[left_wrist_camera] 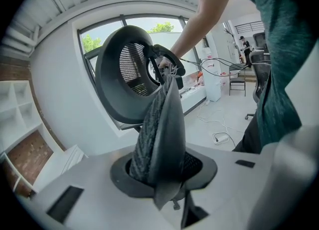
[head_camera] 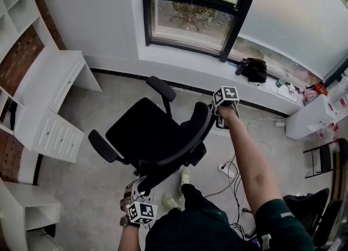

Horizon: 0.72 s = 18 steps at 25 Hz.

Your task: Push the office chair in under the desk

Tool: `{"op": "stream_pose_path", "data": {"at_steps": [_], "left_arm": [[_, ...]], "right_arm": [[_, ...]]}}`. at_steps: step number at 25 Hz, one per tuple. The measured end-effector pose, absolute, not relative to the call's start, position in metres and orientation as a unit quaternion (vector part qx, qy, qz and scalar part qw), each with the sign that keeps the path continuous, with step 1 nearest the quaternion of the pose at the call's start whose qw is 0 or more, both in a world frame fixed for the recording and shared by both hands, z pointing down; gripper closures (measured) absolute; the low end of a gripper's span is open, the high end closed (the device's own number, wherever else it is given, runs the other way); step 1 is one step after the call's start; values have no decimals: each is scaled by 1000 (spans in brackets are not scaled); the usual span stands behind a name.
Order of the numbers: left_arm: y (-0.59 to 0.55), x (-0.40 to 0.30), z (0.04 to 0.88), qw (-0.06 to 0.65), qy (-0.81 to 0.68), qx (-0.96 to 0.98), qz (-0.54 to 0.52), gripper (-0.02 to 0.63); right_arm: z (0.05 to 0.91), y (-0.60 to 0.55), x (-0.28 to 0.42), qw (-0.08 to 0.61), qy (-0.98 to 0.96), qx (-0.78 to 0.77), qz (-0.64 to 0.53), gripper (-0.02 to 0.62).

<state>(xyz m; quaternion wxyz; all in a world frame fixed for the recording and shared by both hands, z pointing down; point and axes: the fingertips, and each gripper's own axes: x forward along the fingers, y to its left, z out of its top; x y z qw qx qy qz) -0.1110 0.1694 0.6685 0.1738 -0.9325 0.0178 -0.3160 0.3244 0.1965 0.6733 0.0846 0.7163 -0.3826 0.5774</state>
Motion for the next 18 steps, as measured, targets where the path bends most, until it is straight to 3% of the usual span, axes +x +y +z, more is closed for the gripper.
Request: {"op": "stream_pose_path", "data": {"at_steps": [18], "left_arm": [[61, -61, 669, 151, 56, -927, -337, 494]], "right_arm": [[674, 47, 372, 96, -419, 695, 576, 420]]}}
